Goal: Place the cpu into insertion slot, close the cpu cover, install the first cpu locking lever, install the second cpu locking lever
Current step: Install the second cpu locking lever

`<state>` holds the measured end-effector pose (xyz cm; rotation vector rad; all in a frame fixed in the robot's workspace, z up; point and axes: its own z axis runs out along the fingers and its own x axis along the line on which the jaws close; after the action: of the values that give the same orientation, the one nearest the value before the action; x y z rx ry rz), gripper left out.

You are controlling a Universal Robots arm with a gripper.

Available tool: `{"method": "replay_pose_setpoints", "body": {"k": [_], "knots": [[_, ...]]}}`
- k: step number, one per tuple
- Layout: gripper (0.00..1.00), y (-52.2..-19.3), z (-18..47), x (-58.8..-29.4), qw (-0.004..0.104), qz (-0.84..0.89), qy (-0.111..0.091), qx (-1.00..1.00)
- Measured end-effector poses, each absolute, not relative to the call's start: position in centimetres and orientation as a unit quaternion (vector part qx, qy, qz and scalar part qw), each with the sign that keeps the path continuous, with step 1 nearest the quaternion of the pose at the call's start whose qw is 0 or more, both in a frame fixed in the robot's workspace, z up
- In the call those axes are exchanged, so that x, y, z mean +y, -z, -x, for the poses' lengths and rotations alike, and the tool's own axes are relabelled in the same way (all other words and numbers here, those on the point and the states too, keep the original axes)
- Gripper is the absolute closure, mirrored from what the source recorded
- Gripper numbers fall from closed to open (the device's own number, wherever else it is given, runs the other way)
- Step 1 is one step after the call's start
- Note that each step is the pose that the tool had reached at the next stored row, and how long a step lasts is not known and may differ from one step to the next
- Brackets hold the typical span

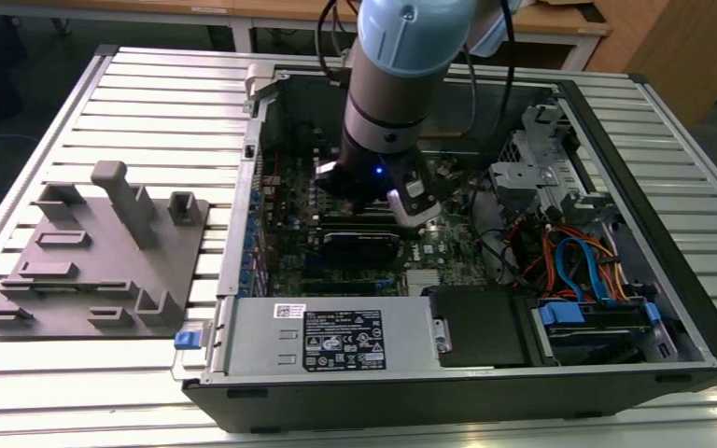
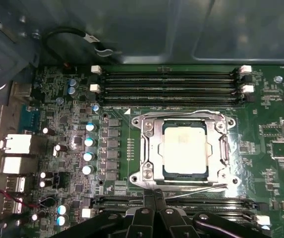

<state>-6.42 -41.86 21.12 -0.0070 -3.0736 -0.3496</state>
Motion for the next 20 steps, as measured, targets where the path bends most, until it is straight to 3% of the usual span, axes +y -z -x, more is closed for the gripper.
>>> {"method": "replay_pose_setpoints", "body": {"k": [20], "knots": [[0.90, -20.88, 7.09, -41.90, 0.024, 0.002, 0.114, -0.993]]}}
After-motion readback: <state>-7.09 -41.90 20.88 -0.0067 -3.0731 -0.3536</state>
